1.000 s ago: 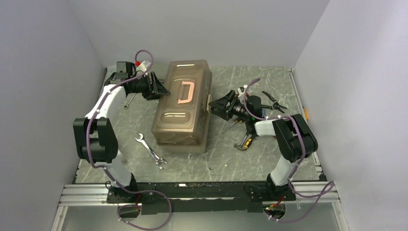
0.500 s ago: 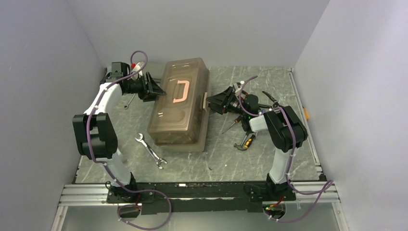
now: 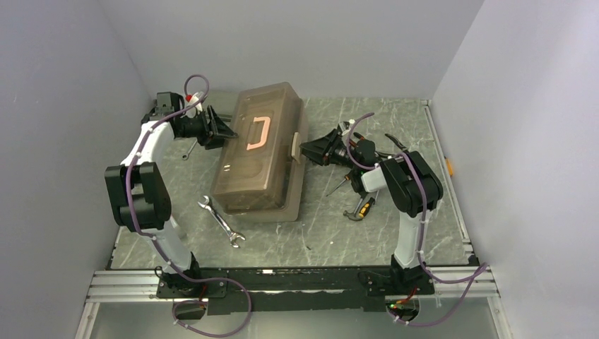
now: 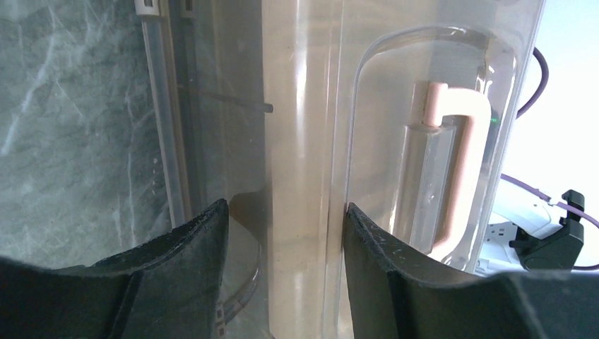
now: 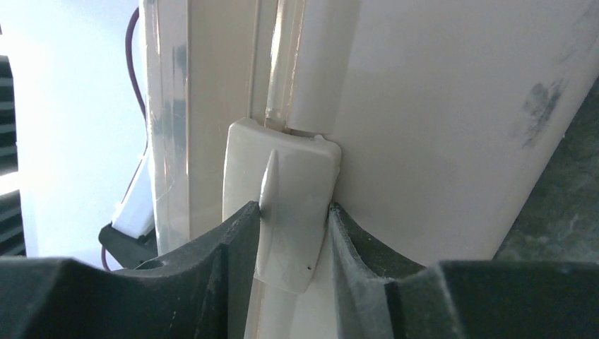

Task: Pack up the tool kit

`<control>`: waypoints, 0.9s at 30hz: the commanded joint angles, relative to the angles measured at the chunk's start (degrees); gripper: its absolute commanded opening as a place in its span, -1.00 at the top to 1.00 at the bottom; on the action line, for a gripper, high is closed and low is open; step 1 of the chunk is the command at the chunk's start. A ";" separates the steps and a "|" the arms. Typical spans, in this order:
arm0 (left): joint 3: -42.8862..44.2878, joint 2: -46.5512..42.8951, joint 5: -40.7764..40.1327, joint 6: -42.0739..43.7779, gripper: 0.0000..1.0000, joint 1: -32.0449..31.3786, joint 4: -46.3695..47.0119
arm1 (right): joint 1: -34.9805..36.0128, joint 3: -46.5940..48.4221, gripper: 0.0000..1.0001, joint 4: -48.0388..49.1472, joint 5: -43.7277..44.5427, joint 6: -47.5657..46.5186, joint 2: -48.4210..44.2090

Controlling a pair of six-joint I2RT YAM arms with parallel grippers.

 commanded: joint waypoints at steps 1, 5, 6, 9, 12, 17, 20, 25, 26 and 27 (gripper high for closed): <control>-7.57 8.28 -20.60 7.47 0.48 -5.48 -5.46 | 4.21 4.94 0.20 10.35 -0.23 1.61 -0.61; -7.51 6.55 -15.23 5.79 0.32 -7.89 -3.12 | 5.06 6.20 0.22 10.56 -0.18 1.87 -0.08; -7.30 6.11 -14.51 5.35 0.30 -8.47 -2.89 | 5.20 6.40 0.23 11.09 -0.16 2.21 0.19; -6.64 4.48 -13.97 4.28 0.26 -9.98 -2.41 | 5.54 6.82 0.22 11.26 -0.18 2.31 0.39; -6.09 3.13 -13.42 3.39 0.27 -11.06 -2.16 | 5.71 6.78 0.14 9.78 -0.19 1.06 -0.41; -4.41 1.86 -14.72 2.79 0.28 -13.37 -3.18 | 5.91 6.91 0.00 6.86 -0.75 -0.27 -1.50; -3.61 1.72 -15.76 2.70 0.28 -14.24 -3.78 | 6.14 6.91 -0.02 3.90 -1.09 -2.12 -2.50; -2.83 1.58 -16.81 2.75 0.29 -15.21 -4.65 | 6.78 8.51 -0.01 -4.60 -2.93 -6.43 -3.68; -2.74 1.49 -16.93 2.86 0.29 -15.47 -4.70 | 6.98 8.96 0.02 -7.49 -3.17 -7.86 -4.07; -2.66 1.42 -17.22 2.84 0.29 -15.81 -4.92 | 7.09 9.21 0.04 -10.80 -3.11 -9.50 -4.60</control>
